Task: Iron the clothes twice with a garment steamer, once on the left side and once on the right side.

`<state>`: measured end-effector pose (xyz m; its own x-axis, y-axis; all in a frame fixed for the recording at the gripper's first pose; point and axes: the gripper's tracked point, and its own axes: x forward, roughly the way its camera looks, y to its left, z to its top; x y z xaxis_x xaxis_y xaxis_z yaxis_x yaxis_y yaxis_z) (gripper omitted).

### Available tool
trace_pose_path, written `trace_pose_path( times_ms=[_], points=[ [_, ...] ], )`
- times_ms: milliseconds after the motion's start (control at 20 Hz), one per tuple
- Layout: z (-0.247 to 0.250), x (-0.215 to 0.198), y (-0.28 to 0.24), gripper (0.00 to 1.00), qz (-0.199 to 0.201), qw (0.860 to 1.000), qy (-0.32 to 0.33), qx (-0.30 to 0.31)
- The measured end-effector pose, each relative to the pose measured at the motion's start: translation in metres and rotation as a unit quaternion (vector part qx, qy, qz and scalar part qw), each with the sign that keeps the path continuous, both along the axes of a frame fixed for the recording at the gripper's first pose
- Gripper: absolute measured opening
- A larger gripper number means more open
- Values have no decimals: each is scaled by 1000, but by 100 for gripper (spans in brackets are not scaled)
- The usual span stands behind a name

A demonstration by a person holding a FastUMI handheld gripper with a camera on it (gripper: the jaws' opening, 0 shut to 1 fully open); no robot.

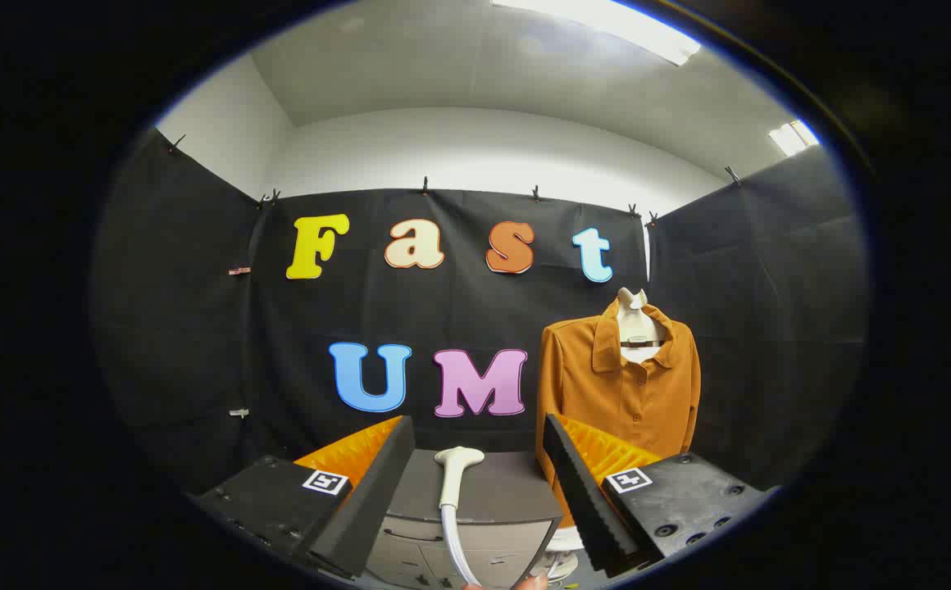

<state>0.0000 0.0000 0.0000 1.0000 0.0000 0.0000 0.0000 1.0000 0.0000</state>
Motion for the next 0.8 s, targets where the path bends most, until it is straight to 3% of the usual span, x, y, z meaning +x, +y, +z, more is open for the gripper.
trace_pose_path(
  times_ms=[800],
  points=[
    [-19, 7, 8, 98, -5, 999, 33, 14]
  ],
)
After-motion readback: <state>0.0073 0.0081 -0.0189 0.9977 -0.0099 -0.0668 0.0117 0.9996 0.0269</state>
